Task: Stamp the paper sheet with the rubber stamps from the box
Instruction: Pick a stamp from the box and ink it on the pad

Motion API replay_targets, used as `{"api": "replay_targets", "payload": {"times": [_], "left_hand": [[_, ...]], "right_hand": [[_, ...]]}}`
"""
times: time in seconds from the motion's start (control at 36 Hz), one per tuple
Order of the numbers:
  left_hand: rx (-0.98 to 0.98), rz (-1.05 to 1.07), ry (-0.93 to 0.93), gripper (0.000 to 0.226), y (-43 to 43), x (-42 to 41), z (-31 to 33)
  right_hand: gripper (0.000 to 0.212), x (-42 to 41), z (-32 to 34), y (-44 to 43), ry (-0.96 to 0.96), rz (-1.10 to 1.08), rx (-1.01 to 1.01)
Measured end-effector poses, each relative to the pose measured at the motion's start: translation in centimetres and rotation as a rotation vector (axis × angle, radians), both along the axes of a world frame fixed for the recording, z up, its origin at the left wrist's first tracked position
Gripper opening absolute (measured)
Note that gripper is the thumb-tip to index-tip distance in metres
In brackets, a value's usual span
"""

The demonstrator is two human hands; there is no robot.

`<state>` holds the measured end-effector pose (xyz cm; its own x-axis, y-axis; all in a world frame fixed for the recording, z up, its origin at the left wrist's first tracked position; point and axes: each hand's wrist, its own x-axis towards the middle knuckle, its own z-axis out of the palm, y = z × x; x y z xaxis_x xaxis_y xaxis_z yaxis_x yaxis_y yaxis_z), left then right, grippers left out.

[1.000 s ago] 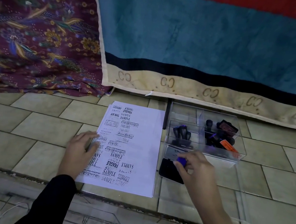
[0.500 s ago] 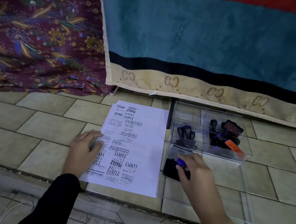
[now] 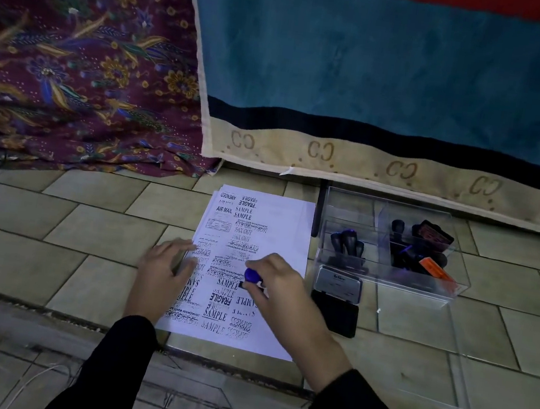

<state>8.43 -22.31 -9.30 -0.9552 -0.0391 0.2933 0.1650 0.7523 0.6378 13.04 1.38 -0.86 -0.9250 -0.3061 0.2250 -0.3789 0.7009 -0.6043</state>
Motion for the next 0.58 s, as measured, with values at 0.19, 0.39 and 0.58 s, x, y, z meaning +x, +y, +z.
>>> {"api": "replay_targets", "payload": {"times": [0.19, 0.39, 0.58], "left_hand": [[0.017, -0.012, -0.013, 0.03, -0.1, -0.1, 0.1], [0.023, -0.013, -0.025, 0.027, -0.2, -0.1, 0.0], [0.034, -0.016, -0.027, 0.028, -0.1, -0.1, 0.0]], "right_hand": [[0.033, -0.4, -1.1, -0.5, -0.005, 0.036, 0.067], [0.033, -0.2, -1.3, 0.1, 0.016, 0.001, -0.037], [0.027, 0.7, 0.1, 4.3, 0.09, -0.227, -0.2]]}}
